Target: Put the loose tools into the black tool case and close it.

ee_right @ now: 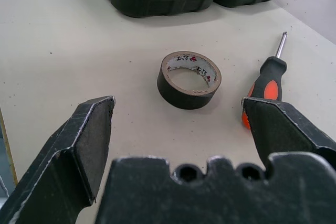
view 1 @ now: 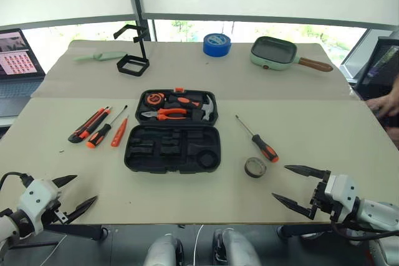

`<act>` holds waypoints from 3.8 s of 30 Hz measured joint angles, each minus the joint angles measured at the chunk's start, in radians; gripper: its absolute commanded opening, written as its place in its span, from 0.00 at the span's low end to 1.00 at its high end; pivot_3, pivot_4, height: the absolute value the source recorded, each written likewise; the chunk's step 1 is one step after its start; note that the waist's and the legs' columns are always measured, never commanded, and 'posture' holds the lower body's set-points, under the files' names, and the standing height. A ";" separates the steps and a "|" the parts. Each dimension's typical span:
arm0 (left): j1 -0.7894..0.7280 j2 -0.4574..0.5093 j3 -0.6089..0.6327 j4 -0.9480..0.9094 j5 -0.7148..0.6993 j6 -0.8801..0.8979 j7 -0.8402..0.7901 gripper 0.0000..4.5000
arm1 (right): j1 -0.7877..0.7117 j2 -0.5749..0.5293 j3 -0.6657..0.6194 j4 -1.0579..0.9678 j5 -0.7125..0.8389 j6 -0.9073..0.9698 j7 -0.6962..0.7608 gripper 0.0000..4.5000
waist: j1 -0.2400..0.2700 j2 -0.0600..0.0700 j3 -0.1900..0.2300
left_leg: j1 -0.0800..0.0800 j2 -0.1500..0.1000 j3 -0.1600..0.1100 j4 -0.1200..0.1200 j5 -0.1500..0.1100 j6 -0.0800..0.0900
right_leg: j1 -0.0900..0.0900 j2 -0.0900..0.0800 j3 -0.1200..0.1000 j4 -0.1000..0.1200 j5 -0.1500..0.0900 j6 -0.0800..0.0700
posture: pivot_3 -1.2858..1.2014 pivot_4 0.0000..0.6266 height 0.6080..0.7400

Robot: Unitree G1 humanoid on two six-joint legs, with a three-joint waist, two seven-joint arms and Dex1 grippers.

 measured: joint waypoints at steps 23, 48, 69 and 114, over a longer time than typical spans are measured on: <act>-0.067 -0.015 0.260 -0.203 -0.384 0.781 0.314 0.99 | -0.318 0.233 0.155 -0.225 0.189 0.238 -0.159 1.00 | 0.013 -0.006 0.000 | 0.000 0.000 -0.002 0.002 -0.003 -0.008 | 0.001 -0.001 -0.002 0.003 0.000 -0.001 | 0.52 0.24 1.00; -0.959 0.051 -0.356 0.390 -0.074 0.950 0.317 0.39 | -0.290 0.213 0.184 -0.255 0.160 0.240 -0.120 1.00 | -0.005 -0.007 0.001 | 0.001 -0.004 0.001 0.003 0.008 -0.012 | 0.000 0.002 -0.001 0.007 0.000 -0.001 | 0.52 0.24 1.00; -0.907 0.091 -0.344 0.181 -0.014 0.246 -0.179 0.20 | -0.241 0.150 0.082 -0.255 0.162 0.240 -0.130 1.00 | 0.004 -0.009 0.002 | 0.000 -0.006 0.002 0.005 0.006 -0.009 | 0.001 0.000 -0.001 0.006 0.001 -0.001 | 0.52 0.24 1.00; -1.216 -0.064 -0.776 0.602 0.470 -0.144 -0.181 0.42 | -0.205 0.119 0.088 -0.313 0.161 0.285 -0.151 1.00 | 0.001 -0.009 0.002 | -0.003 -0.005 0.003 0.017 -0.001 0.007 | 0.002 0.002 -0.001 0.008 0.003 0.004 | 0.52 0.24 1.00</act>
